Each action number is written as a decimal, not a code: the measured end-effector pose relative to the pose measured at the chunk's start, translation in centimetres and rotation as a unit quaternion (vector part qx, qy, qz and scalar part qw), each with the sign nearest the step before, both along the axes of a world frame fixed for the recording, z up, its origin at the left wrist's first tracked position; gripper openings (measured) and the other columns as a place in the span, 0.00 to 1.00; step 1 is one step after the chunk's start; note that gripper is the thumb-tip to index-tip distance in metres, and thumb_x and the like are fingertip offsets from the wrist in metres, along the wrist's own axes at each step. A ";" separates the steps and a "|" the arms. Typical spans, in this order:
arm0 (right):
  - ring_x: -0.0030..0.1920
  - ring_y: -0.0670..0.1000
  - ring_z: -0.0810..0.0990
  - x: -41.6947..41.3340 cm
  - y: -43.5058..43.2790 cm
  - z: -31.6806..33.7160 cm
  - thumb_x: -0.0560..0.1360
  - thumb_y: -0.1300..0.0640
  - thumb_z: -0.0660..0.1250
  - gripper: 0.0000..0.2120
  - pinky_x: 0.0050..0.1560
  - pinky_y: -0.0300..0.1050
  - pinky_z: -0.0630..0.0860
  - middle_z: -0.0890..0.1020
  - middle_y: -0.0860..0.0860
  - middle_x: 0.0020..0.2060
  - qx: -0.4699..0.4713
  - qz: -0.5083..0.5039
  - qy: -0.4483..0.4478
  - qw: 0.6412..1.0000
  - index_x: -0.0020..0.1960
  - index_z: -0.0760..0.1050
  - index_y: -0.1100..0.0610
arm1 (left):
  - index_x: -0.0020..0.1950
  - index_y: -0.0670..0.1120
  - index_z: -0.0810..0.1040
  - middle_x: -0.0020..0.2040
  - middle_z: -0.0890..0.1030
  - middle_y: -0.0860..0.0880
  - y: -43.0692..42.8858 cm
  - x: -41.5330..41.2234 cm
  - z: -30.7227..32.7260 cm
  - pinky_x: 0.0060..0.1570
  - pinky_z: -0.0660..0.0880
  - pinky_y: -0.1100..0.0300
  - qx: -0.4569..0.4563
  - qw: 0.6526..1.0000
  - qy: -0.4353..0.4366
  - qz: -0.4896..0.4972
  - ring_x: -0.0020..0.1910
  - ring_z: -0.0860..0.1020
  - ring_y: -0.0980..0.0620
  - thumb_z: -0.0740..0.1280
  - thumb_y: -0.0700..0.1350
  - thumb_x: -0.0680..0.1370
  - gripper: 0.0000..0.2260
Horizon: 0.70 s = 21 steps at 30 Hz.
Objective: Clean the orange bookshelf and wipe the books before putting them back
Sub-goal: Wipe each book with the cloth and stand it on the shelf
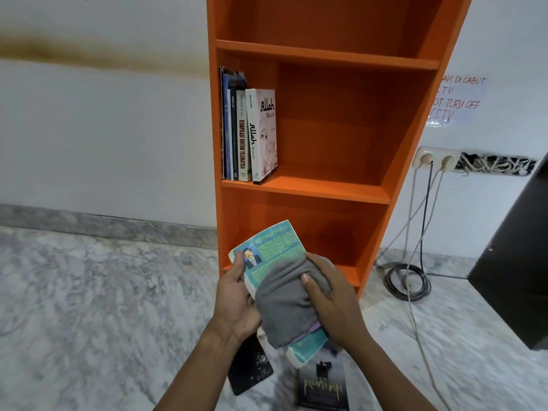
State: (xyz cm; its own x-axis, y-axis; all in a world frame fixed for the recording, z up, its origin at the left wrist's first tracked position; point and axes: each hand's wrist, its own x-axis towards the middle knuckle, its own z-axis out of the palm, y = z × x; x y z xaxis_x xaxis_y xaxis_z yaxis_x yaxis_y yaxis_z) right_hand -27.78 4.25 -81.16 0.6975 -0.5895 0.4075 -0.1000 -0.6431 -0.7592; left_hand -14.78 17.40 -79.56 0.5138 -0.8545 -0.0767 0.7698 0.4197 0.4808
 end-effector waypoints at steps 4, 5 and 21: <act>0.57 0.37 0.80 -0.2 0.1 -0.1 0.75 0.47 0.71 0.19 0.52 0.31 0.77 0.81 0.41 0.60 0.149 0.033 -0.062 0.986 0.66 0.76 0.44 | 0.73 0.41 0.72 0.69 0.76 0.35 0.7 1.4 0.5 0.66 0.73 0.37 0.003 1.000 -0.002 0.020 0.69 0.74 0.34 0.59 0.61 0.79 0.30; 0.56 0.39 0.81 -0.2 0.0 0.0 0.74 0.48 0.73 0.19 0.52 0.35 0.80 0.82 0.42 0.59 0.181 0.046 -0.062 0.980 0.65 0.77 0.45 | 0.74 0.41 0.72 0.69 0.76 0.35 0.9 1.8 0.4 0.67 0.72 0.38 0.008 1.000 0.000 0.023 0.69 0.74 0.34 0.58 0.61 0.80 0.30; 0.45 0.37 0.83 1.1 -0.1 1.0 0.70 0.66 0.76 0.19 0.43 0.32 0.77 0.85 0.35 0.42 -0.022 -0.017 -0.071 0.997 0.50 0.80 0.43 | 0.61 0.53 0.81 0.55 0.85 0.46 -0.9 0.7 -0.2 0.50 0.82 0.48 0.326 0.905 -0.230 0.150 0.51 0.85 0.46 0.72 0.64 0.69 0.25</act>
State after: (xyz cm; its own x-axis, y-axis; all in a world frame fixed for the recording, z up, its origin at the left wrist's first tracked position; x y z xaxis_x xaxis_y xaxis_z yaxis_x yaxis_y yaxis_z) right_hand -26.68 4.13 -80.18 0.6105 -0.5906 0.5277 -0.0152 -0.6749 -0.7377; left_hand -14.10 16.47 -79.71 0.8211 -0.5211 -0.2327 0.3239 0.0897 0.9418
